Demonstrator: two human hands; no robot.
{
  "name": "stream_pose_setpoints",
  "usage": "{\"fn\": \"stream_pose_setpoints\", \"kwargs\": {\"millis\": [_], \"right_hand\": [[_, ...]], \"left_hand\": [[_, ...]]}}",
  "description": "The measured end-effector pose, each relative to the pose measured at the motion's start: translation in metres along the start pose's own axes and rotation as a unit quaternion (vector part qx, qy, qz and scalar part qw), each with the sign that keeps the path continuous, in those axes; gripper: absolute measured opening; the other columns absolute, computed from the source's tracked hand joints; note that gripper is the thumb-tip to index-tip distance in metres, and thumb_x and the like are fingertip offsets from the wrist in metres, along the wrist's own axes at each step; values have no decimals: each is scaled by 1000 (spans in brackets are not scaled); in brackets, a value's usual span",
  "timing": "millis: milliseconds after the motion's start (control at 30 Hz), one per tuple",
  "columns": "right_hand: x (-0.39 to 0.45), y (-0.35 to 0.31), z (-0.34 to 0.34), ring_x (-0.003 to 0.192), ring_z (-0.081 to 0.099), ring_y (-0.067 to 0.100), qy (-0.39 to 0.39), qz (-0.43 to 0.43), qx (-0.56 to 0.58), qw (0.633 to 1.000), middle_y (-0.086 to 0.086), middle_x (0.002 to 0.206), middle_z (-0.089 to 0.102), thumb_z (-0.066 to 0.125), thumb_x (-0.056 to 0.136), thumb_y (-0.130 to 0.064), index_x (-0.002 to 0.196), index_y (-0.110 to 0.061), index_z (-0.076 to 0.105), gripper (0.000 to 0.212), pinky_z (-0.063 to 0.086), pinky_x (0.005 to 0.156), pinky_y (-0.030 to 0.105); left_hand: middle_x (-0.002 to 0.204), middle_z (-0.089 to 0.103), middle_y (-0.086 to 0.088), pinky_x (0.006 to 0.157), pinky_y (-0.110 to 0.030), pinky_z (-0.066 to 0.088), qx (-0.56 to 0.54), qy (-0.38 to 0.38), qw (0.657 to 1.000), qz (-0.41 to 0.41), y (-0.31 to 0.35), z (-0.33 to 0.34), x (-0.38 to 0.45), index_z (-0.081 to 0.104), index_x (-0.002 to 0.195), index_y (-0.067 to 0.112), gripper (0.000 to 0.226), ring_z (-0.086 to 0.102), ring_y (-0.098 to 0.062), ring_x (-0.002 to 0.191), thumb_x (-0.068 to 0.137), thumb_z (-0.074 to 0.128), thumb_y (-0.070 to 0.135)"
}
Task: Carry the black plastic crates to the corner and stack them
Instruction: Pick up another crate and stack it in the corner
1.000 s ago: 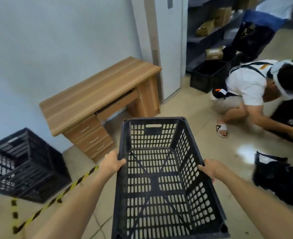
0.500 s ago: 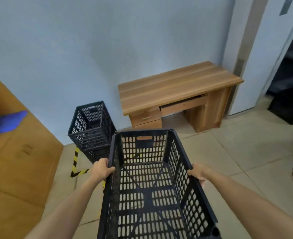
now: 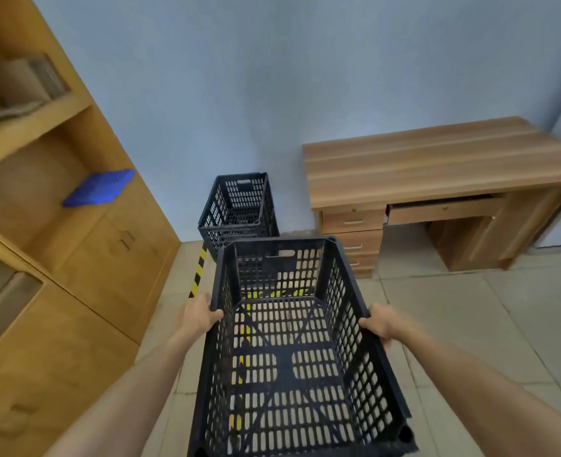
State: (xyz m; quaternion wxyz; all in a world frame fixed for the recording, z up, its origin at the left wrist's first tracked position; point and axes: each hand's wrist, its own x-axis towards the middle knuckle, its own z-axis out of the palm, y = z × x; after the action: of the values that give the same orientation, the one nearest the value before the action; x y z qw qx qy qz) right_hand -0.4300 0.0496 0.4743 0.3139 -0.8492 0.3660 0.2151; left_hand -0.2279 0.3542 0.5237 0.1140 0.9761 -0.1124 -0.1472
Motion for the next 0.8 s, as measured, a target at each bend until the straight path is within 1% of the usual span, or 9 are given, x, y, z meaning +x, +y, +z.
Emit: {"fn": "stream_pose_setpoints", "kwargs": {"millis": [100, 167, 267, 333, 400, 500, 633, 667, 800], "right_hand": [[28, -16, -4, 83, 64, 22, -22, -4, 4, 1000, 7, 96, 62, 52, 95, -30, 118, -8, 58, 33, 54, 67, 29], [52, -27, -13, 85, 65, 23, -32, -6, 6, 999, 7, 96, 63, 54, 95, -31, 119, -7, 58, 35, 55, 71, 30], [90, -47, -33, 79, 62, 20, -53, -30, -12, 998, 5, 95, 61, 55, 94, -30, 120, -7, 59, 35, 51, 61, 26], [113, -64, -52, 73, 59, 17, -69, -54, -27, 996, 5, 94, 59, 54, 94, -29, 119, -8, 58, 33, 44, 50, 22], [138, -82, -71, 69, 61, 18, -75, -62, -37, 995, 6, 95, 61, 54, 94, -31, 121, -5, 56, 38, 44, 47, 22], [175, -110, -100, 65, 64, 20, -77, -83, -51, 992, 10, 97, 63, 54, 93, -35, 122, -3, 53, 44, 54, 58, 29], [211, -146, -128, 88, 68, 27, -68, -106, -65, 990, 15, 111, 66, 53, 93, -41, 121, -3, 53, 47, 56, 84, 39], [219, -154, -131, 89, 67, 27, -60, -109, -70, 990, 14, 113, 64, 52, 93, -42, 122, -4, 53, 48, 55, 85, 39], [255, -185, -146, 68, 72, 23, -67, -112, -54, 990, 10, 98, 66, 51, 93, -41, 116, -7, 52, 41, 60, 75, 38]], "left_hand": [[84, 61, -2, 61, -28, 44, -3, 3, 1000, -19, -5, 3, 26, 57, 92, 9, 24, 56, -17, 73, 89, 69, 29], [90, 67, -4, 61, -27, 48, -3, -10, 999, -34, -2, 0, 47, 61, 102, 8, 27, 62, -18, 75, 88, 69, 30], [95, 66, -5, 62, -23, 44, -2, -13, 999, -48, 11, -11, 82, 60, 112, 4, 35, 61, -18, 80, 89, 69, 29], [80, 61, -1, 60, -24, 44, 3, -9, 998, -64, 18, -22, 106, 61, 102, 7, 30, 59, -16, 72, 88, 70, 32], [76, 64, 1, 66, -27, 53, 23, 3, 996, -87, 21, -32, 133, 62, 90, 15, 26, 65, -17, 72, 85, 70, 39], [76, 68, 1, 70, -33, 58, 28, 26, 993, -113, 25, -45, 169, 62, 85, 19, 26, 68, -18, 72, 84, 70, 44], [76, 67, 2, 64, -30, 53, 25, 66, 987, -143, 32, -58, 196, 62, 88, 19, 25, 65, -19, 71, 86, 69, 44], [75, 67, 2, 63, -30, 51, 21, 77, 985, -150, 33, -61, 203, 61, 88, 20, 24, 64, -19, 71, 86, 69, 43], [69, 66, 2, 65, -32, 55, 3, 105, 985, -140, 30, -74, 244, 61, 81, 21, 19, 64, -19, 66, 85, 67, 38]]}}
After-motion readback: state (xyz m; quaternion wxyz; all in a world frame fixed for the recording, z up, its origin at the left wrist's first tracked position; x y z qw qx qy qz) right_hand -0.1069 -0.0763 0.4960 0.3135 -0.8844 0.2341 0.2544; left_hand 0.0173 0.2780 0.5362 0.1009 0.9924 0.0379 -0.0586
